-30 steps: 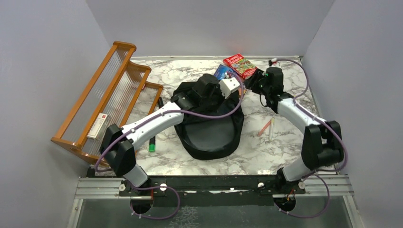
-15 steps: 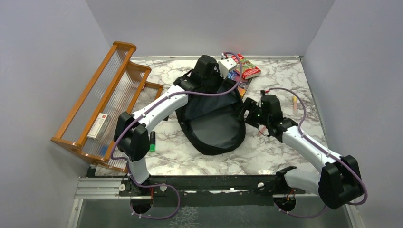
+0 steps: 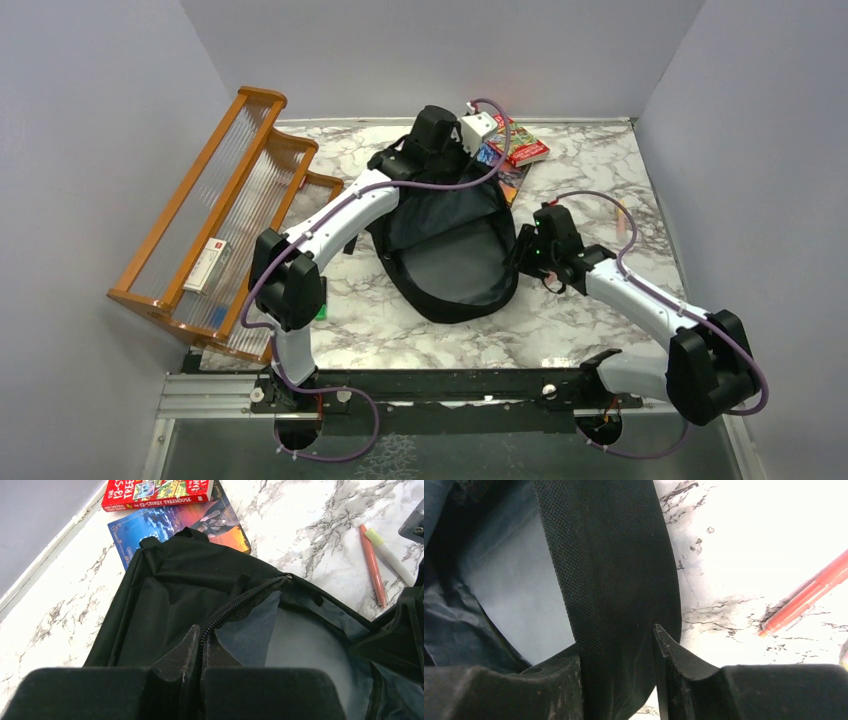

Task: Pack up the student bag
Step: Adjust the student bag at the center of the board.

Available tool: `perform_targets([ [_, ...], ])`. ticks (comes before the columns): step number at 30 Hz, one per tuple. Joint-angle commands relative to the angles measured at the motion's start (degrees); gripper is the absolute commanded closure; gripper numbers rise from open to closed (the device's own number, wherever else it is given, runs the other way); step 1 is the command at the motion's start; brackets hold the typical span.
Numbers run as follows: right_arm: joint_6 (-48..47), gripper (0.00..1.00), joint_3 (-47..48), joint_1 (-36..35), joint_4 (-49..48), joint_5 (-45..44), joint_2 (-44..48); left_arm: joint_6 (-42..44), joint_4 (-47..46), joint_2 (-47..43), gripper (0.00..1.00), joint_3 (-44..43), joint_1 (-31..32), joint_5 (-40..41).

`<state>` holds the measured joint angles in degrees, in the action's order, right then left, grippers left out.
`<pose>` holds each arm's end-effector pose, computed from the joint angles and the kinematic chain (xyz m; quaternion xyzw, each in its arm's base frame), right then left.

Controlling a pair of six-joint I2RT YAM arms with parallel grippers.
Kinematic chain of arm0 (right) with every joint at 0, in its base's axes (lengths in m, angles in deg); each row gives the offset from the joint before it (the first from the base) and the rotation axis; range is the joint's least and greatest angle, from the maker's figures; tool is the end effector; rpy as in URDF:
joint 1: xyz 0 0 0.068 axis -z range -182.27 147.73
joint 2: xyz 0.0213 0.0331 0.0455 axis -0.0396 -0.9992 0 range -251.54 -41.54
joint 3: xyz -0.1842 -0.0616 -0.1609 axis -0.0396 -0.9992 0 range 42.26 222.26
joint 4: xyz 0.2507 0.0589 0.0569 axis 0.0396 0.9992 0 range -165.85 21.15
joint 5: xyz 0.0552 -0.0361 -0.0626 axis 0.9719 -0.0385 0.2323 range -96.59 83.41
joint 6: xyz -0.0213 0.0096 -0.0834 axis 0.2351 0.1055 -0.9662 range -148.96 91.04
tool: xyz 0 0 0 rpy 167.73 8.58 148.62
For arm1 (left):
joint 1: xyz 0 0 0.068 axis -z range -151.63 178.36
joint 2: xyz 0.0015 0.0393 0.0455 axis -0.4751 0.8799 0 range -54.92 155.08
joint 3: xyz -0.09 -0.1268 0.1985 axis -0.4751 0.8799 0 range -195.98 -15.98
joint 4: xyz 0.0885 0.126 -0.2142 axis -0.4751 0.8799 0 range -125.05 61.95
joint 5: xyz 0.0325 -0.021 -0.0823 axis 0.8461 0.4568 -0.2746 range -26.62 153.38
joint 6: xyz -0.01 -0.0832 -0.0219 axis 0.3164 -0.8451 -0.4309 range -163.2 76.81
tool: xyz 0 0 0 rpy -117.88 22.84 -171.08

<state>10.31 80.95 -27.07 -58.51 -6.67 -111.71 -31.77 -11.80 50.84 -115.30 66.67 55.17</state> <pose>0.2536 0.1170 0.1504 0.1182 0.9286 0.1860 0.2985 0.3610 -0.2991 0.3048 0.3952 0.7674 -0.1766 0.4730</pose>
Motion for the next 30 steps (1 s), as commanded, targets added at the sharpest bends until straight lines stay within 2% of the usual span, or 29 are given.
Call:
perform_targets([
  [1,-3.11,0.63,3.36,-0.25,4.54,-4.78,1.66,-0.08,0.71,-0.67,1.0,-4.23,-0.17,-1.29],
  [7,-7.85,0.88,11.06,-0.25,5.35,-8.16,5.4,-2.7,4.56,-3.43,1.0,-8.44,-0.21,-2.0],
  [12,-13.0,0.99,20.36,-0.25,9.33,-11.54,4.87,-4.62,8.09,-6.72,1.0,-10.77,-0.19,-4.21],
  [17,-18.31,1.0,29.25,-0.17,14.03,-8.02,0.28,-6.02,12.96,-11.24,1.0,-10.55,-0.15,-4.83],
  [24,-23.87,1.0,33.79,0.45,14.07,-0.53,-4.8,-9.7,19.38,-15.67,1.0,-12.5,0.41,-5.96],
  [27,-25.8,1.0,36.91,1.54,14.87,6.75,-7.87,-11.14,21.73,-16.15,1.0,-14.85,1.12,-7.22],
  [30,-26.86,1.0,41.05,2.7,18.02,10.36,-12.03,-14.07,23.76,-15.44,1.0,-16.89,1.74,-8.48],
])
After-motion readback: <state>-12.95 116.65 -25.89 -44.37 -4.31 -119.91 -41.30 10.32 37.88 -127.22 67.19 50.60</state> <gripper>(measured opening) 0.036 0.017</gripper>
